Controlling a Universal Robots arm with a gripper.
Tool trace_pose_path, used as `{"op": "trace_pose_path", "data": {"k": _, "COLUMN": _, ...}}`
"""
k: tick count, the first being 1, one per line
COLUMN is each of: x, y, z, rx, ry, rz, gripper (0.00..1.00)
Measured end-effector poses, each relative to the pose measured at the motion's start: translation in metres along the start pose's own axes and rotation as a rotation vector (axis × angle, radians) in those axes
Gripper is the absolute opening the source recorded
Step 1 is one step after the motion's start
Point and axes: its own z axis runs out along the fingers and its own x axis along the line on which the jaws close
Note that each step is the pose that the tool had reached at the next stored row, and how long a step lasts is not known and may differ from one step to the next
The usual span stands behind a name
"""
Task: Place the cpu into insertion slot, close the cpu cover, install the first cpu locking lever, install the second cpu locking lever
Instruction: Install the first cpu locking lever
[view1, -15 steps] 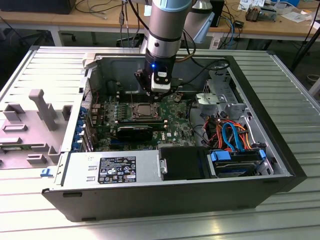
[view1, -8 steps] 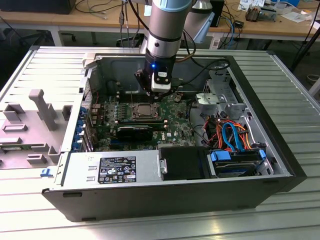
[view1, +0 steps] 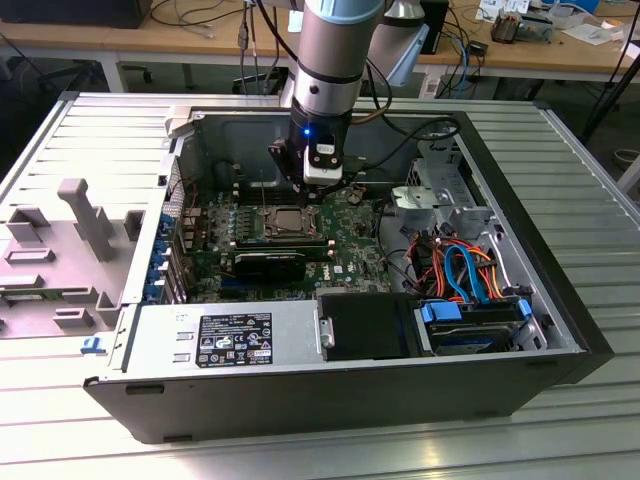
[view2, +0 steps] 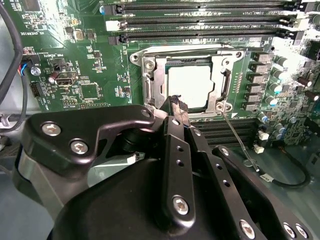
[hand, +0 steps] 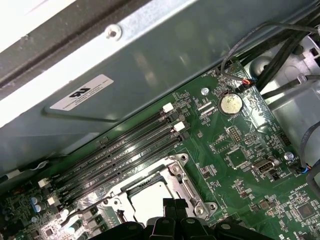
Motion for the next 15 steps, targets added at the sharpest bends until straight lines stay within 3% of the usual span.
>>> {"op": "trace_pose_path", "data": {"k": 15, "x": -0.0004, "y": -0.0007, "z": 0.0000, "rx": -0.0023, "ry": 0.0018, "rz": -0.010, "gripper": 0.11}}
